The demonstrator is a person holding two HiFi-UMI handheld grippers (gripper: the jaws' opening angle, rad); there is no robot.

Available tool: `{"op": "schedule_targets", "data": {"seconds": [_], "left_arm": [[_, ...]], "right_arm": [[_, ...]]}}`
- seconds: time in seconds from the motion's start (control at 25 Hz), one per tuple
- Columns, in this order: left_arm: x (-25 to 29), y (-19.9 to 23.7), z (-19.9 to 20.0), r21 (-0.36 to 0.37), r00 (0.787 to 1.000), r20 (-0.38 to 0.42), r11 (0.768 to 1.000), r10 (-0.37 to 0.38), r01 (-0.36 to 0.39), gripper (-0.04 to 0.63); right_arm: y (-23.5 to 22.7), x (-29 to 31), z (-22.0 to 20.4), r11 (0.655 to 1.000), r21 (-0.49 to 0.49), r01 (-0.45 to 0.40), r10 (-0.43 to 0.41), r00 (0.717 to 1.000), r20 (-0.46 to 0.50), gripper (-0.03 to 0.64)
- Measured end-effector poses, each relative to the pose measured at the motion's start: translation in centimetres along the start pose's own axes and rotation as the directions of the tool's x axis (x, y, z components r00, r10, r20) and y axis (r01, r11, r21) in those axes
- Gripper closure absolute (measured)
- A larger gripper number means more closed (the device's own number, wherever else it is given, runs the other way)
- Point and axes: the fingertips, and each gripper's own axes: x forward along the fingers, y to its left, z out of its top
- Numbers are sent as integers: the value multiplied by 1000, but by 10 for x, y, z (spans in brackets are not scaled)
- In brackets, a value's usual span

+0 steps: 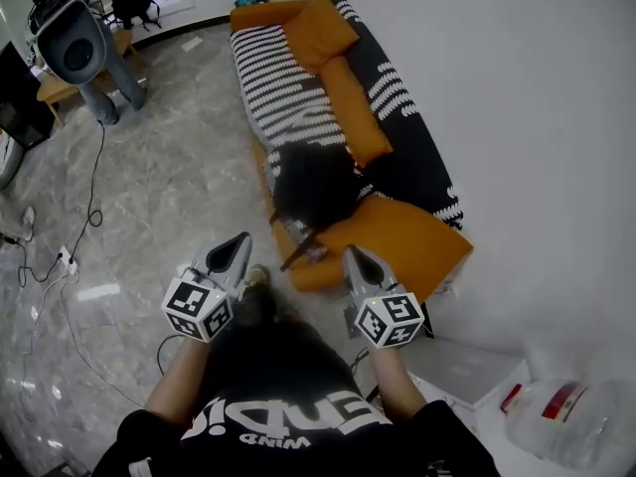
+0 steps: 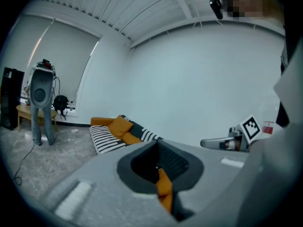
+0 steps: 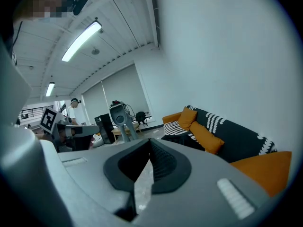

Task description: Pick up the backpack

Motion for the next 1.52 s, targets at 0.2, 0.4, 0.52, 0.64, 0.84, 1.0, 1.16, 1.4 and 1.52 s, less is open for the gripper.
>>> {"op": "schedule_targets", "data": {"seconds": [0.2,0.4,0.52,0.64,0.84,1.0,1.16,1.4,1.52], "left_arm": [[33,37,17,-12,999,0,998,-54,54,592],[58,79,39,-2,994,-1,994,-110,110,592],[70,97,45,4,988,-21,988,-154,154,592],[85,110,53,2,982,-35,983,-186,186,592],[111,114,62,-9,975,-37,976,-219,219,591],[126,115,61,-27,970,-44,971,-240,239,548],[137,116,59,-39,971,-60,973,-231,229,503],[159,108,53,-33,969,-88,973,-230,228,380],[170,106,50,-55,971,-71,973,-228,224,252]], "right_arm": [[-9,42,19,998,29,48,-48,999,0,615],[-1,91,43,997,13,71,-71,997,5,615],[3,110,58,994,30,103,-104,994,29,615],[2,120,72,990,38,137,-139,989,48,615],[-19,122,81,979,49,200,-202,978,50,614],[-33,125,81,975,50,215,-218,975,51,614],[-38,130,81,981,44,188,-189,981,37,566],[-49,137,82,990,44,131,-133,991,29,453],[-58,140,77,991,77,114,-115,993,13,348]]}}
